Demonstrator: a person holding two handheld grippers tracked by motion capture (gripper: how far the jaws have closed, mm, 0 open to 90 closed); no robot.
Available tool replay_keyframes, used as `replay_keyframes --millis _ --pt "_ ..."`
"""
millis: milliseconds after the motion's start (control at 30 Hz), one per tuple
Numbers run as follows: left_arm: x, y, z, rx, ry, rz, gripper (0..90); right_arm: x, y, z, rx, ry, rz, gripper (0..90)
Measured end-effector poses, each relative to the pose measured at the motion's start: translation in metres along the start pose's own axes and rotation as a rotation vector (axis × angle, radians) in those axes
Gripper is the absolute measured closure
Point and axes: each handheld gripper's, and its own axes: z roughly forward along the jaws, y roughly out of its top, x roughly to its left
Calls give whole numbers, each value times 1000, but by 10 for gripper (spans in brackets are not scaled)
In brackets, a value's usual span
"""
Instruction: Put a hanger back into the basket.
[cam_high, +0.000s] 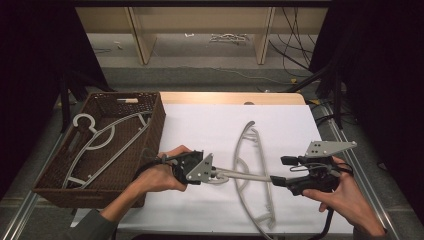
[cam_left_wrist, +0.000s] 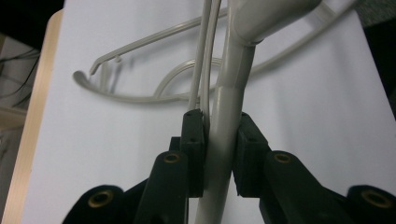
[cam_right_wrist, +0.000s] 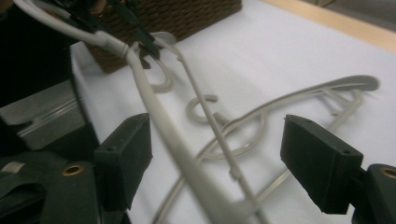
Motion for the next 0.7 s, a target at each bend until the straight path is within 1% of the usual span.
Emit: replay_keyframes --millis 33,100,167,233,267,300,333,367,400,433,467,500,533,567,600,633,667,700 --pt "3 0 -2 -1 10 -28 768 1 0 -1 -5 -25 -3 255" --pt "8 -2 -6 -4 13 -85 768 3 1 -1 -4 -69 -13 244" --pt "13 -3 -10 -1 10 -117 760 5 1 -3 -26 -97 -18 250" --pt "13 -2 -12 9 3 -130 761 5 2 -5 -57 -112 -16 250" --pt "13 -2 -13 6 -1 -150 764 4 2 -7 -77 -121 -16 247" --pt "14 -2 -13 9 2 -149 766 3 3 -10 -103 -144 -12 239" --pt "14 -3 -14 17 1 -152 767 3 3 -11 -105 -152 -9 237" --pt "15 -3 -15 17 9 -163 767 3 3 -13 -117 -164 -4 235" --pt "16 -5 -15 10 13 -185 768 2 4 -16 -124 -177 -3 232" --pt "18 -6 -16 16 7 -189 768 1 3 -18 -135 -187 2 232" --pt "19 -7 -17 4 15 -223 768 0 3 -20 -157 -198 8 232" --pt "20 -9 -18 3 18 -241 768 -1 2 -22 -162 -201 12 230" --pt "22 -9 -19 0 18 -254 770 -1 1 -23 -159 -216 19 223" --pt "24 -10 -22 2 20 -256 769 -2 -1 -22 -177 -221 16 215" --pt "26 -10 -24 -1 18 -268 767 -2 -2 -23 -166 -232 19 209" --pt "29 -10 -26 -7 16 -290 766 -2 -3 -22 -168 -236 21 205" --pt "33 -10 -30 -16 27 -325 767 -2 -4 -21 -167 -239 20 205" --pt "35 -10 -33 -21 27 -344 770 0 -5 -20 -167 -244 22 205"
